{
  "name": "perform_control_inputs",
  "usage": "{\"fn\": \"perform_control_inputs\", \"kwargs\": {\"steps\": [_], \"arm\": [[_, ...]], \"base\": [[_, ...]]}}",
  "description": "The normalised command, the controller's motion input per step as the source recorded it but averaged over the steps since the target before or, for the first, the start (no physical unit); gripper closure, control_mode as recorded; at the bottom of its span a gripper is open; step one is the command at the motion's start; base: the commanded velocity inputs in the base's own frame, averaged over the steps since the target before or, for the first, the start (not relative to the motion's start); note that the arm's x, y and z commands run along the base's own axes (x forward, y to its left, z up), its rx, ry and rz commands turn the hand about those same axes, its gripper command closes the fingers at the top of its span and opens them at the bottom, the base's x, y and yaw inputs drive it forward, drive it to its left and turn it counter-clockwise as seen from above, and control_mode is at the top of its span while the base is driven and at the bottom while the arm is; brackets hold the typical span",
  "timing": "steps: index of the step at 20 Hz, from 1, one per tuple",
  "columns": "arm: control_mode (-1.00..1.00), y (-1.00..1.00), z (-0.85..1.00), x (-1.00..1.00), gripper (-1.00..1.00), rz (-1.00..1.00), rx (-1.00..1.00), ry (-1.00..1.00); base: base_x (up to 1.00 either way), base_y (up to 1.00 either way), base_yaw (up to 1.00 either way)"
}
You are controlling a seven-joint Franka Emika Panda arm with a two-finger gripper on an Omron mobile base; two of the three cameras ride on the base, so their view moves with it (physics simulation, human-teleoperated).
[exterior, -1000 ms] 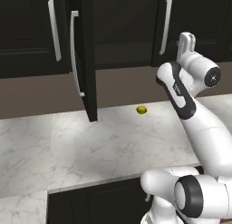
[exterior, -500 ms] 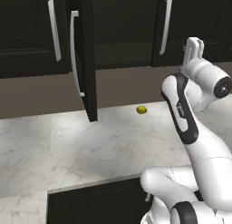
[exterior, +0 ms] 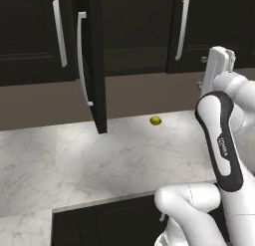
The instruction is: Close all open cabinet doors.
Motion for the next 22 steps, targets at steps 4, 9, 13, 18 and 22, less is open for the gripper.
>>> {"fn": "perform_control_inputs", "kwargs": {"steps": [4,9,13,18,22], "arm": [[-1.0,0.32,-0.02,-0.52,-1.0,0.34,-0.03,0.01],[-1.0,0.38,-0.06,-0.53,-1.0,0.28,-0.08,0.0],[-1.0,0.46,-0.14,-0.5,-1.0,0.21,-0.11,0.0],[-1.0,0.57,-0.22,-0.49,-1.0,0.21,-0.15,0.0],[-1.0,0.62,-0.2,-0.43,-1.0,0.17,-0.11,0.0]], "base": [[0.0,0.0,0.0],[0.0,0.0,0.0],[0.0,0.0,0.0],[0.0,0.0,0.0],[0.0,0.0,0.0]]}}
